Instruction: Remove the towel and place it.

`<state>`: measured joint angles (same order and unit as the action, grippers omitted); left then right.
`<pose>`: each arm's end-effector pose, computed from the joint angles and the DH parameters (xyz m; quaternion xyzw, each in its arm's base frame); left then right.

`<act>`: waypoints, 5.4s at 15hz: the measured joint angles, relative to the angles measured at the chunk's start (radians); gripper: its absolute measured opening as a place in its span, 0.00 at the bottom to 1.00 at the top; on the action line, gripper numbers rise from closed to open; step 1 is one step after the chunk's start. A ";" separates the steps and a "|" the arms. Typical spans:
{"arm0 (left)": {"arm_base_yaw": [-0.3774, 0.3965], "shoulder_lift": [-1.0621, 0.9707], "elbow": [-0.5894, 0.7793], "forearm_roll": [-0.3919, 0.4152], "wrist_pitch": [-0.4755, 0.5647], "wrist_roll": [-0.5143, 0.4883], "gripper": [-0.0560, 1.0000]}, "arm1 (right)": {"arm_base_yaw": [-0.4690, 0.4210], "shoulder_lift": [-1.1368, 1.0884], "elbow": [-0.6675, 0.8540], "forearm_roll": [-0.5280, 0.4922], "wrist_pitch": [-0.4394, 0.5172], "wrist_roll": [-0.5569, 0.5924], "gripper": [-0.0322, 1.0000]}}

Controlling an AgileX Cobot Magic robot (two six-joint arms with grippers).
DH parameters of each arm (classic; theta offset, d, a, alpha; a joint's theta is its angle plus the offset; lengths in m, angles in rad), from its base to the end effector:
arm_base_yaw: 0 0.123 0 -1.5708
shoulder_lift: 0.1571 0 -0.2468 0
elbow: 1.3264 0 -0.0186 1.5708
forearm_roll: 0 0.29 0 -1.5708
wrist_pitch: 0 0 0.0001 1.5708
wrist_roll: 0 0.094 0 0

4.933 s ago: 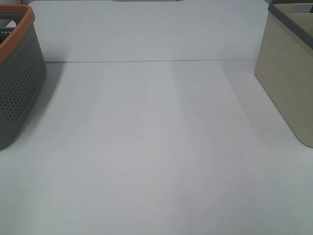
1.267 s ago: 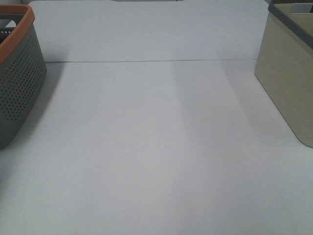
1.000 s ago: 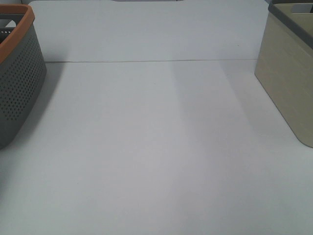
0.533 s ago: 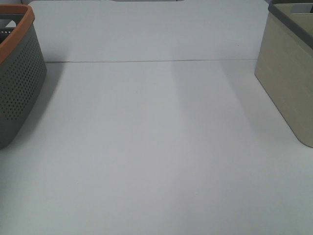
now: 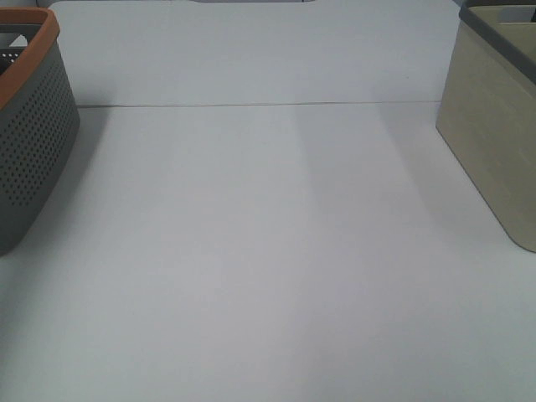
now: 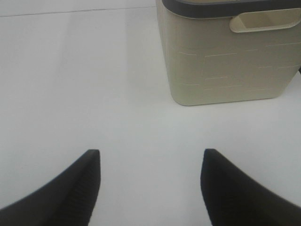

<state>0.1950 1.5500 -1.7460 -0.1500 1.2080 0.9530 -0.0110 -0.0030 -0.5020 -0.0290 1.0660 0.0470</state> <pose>0.3587 0.0575 0.3923 0.3471 0.8796 0.1090 0.3065 0.0699 -0.0032 0.2953 0.0254 0.8528 -0.0051 0.5216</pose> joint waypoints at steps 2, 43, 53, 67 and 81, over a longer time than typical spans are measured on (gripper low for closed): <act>-0.028 -0.022 -0.066 -0.004 0.006 -0.039 0.05 | 0.000 0.000 0.000 0.000 0.000 0.000 0.64; -0.694 0.424 -0.682 -0.031 -0.095 -0.181 0.05 | 0.000 0.670 -0.020 1.101 -0.234 -0.920 0.64; -0.694 0.424 -0.682 -0.034 -0.095 -0.290 0.05 | 0.000 1.161 -0.020 1.746 -0.182 -1.704 0.61; -0.694 0.486 -0.682 -0.046 -0.095 -0.290 0.05 | 0.407 1.742 -0.428 1.771 -0.401 -1.967 0.60; -0.694 0.486 -0.682 -0.038 -0.094 -0.291 0.05 | 0.430 1.736 -0.558 1.720 -0.596 -1.935 0.60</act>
<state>-0.4990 2.0360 -2.4280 -0.1880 1.1140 0.6620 0.4190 1.7330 -1.0600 1.6910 0.4700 -1.8880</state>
